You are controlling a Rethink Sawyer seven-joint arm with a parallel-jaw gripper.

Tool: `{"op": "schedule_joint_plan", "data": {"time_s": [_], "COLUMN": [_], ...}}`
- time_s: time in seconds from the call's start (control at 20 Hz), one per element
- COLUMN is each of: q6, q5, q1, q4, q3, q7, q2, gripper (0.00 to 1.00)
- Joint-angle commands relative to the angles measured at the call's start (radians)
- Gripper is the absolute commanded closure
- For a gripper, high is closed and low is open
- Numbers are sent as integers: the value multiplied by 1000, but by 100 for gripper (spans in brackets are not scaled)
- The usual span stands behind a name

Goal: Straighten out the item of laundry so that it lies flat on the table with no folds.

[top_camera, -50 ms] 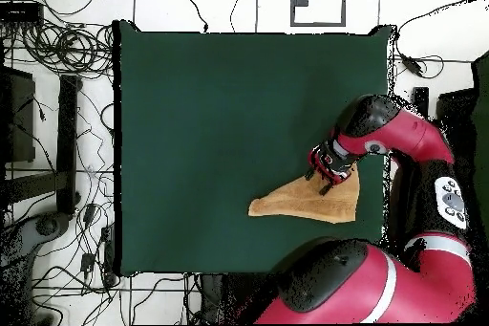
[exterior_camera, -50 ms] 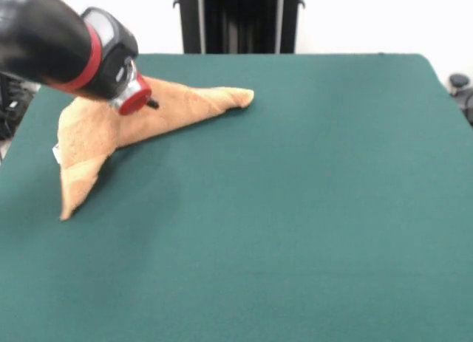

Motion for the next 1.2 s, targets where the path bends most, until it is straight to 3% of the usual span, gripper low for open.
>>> {"op": "schedule_joint_plan", "data": {"time_s": [0.05,0.3,0.5,0.6,0.65,0.85,1.2], "q6": [152,155,36,-199,-400,-666,-628], "q5": [7,-3,-61,-134,-191,-281,-285], "q1": [54,55,41,37,33,18,0], "q4": [40,9,-50,-52,-33,7,-14], "q3": [-41,-55,-54,-52,-43,-17,14], "q7": [191,171,90,28,-7,-57,-141], "q2": [-21,-13,19,21,15,0,15], "gripper": [0,0,0,0,0,0,0]}}
